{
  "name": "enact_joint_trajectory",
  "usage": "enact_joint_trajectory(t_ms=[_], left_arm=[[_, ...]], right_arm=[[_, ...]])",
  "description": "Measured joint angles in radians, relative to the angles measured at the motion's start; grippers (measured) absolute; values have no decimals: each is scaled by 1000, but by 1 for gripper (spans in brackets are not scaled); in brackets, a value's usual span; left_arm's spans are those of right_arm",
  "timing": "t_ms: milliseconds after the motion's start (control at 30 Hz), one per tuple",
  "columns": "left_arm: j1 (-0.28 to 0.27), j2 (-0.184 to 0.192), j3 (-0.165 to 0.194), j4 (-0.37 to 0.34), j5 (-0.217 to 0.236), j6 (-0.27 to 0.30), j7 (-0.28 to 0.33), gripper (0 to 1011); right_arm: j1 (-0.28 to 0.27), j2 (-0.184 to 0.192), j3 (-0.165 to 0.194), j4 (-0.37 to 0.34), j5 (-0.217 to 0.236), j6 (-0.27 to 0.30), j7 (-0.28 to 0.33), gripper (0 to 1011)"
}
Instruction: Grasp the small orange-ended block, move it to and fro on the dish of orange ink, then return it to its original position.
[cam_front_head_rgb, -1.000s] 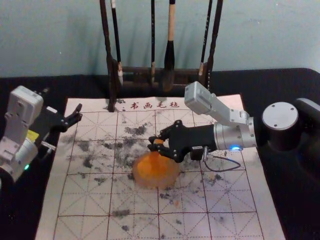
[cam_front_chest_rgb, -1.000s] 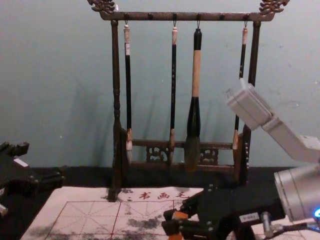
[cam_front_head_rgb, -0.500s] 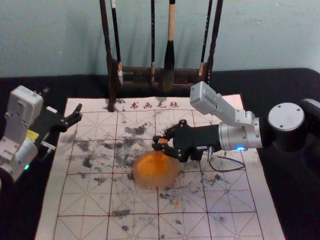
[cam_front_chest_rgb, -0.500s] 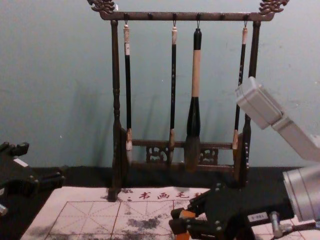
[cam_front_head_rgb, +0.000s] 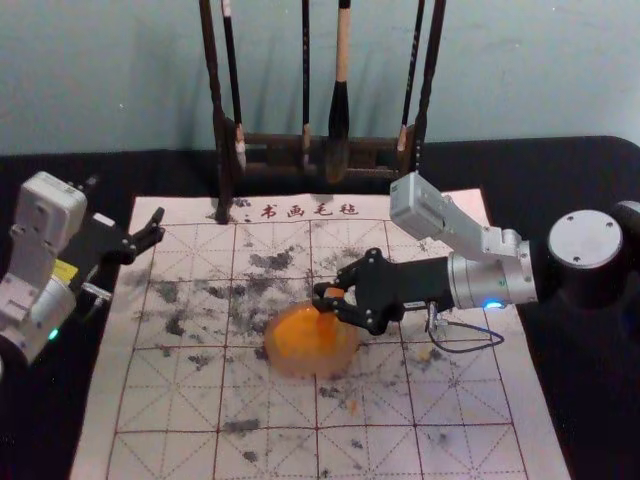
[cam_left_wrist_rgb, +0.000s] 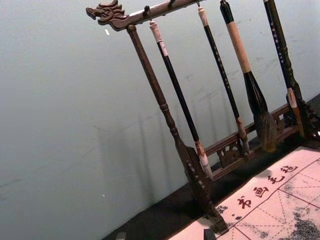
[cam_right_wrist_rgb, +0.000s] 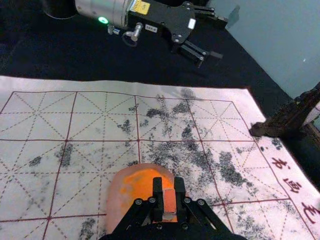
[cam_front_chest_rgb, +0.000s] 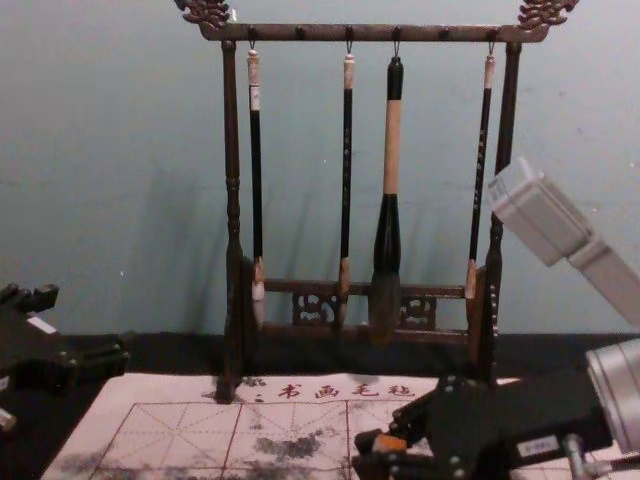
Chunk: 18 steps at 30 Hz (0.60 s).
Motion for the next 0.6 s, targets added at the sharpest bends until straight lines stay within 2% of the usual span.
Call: enact_joint_trajectory(t_ms=[300, 600], left_arm=[[0, 0, 0, 0, 0, 0, 0, 1001], [0, 0, 0, 0, 0, 0, 0, 1002]], right_arm=[[-19, 24, -4, -42, 9, 0, 11, 133], [-24, 24, -18, -58, 14, 0, 21, 133]])
